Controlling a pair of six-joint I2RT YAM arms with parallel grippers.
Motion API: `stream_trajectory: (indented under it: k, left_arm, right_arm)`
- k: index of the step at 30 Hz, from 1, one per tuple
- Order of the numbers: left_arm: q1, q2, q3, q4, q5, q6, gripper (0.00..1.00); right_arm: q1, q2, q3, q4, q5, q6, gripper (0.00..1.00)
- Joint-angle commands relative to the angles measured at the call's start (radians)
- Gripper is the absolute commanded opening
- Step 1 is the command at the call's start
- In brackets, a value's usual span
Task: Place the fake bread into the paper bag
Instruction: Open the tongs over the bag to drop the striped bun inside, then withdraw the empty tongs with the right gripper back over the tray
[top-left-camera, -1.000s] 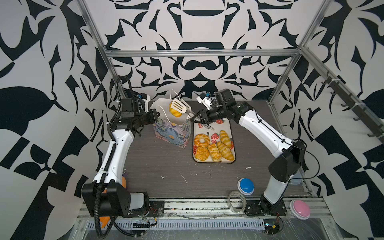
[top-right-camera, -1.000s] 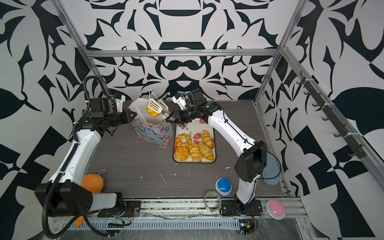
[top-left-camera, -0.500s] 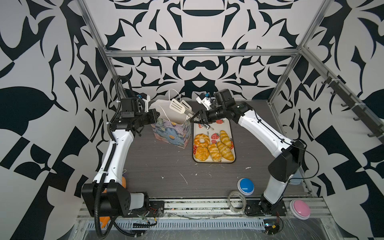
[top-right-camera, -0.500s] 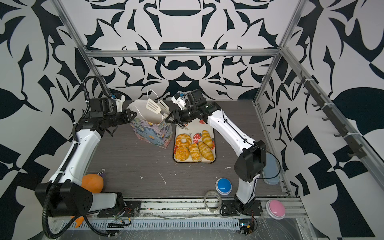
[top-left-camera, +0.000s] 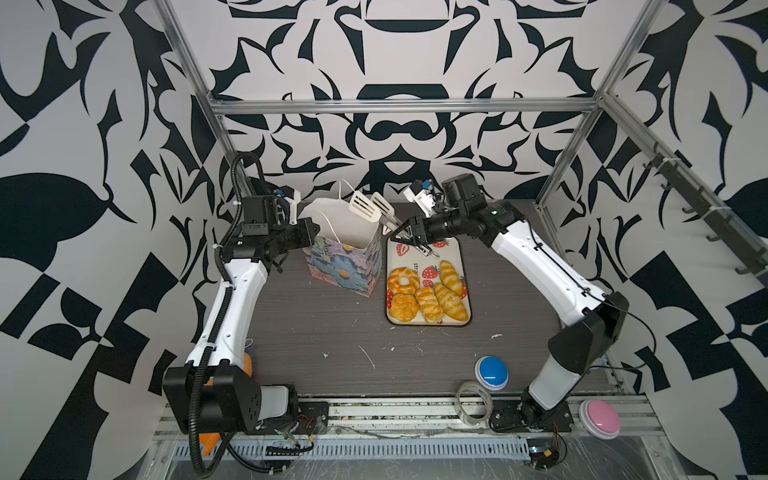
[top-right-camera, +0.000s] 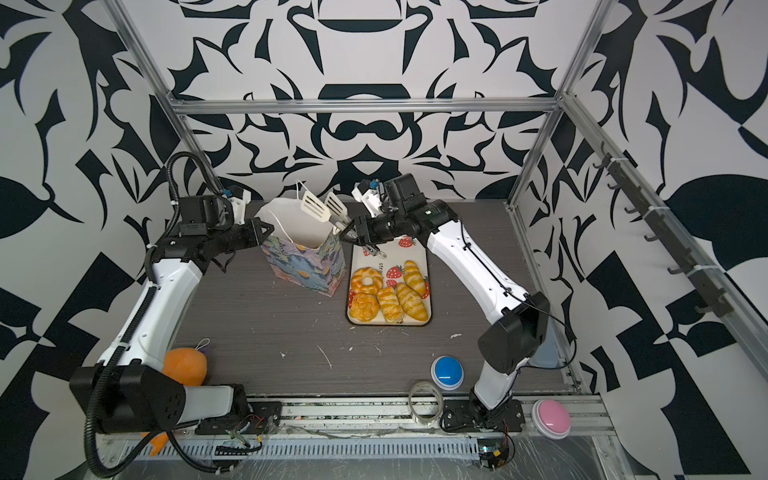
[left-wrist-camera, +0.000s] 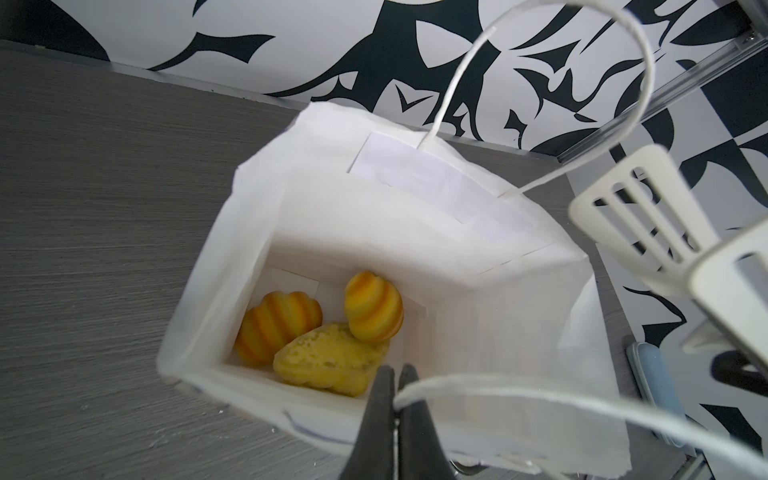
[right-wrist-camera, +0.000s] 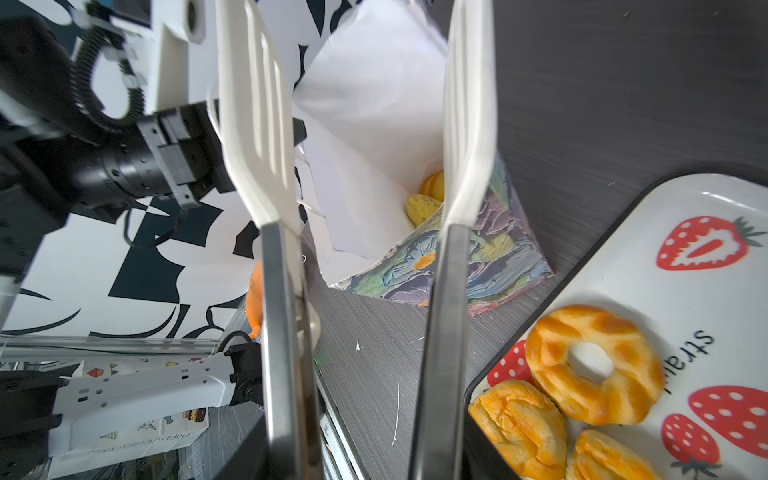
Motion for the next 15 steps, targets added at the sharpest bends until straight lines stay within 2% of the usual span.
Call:
stream_trajectory:
  k: [1,11,15]
  left_arm:
    - [0.004,-0.023,-0.014,-0.005,0.016,-0.004,0.02]
    - [0.003,-0.019,-0.013,-0.004,0.016,-0.005,0.02]
    - [0.003,-0.019,-0.015,-0.005,0.014,-0.004,0.02]
  right_arm:
    - [-0.046,-0.093,-0.020,0.032,-0.001,-0.017,0.53]
    - [-0.229,-0.203,-0.145,0.028,-0.014,0.003,0.52]
    - [-0.282,-0.224,-0.194,0.024,0.042,0.024,0.52]
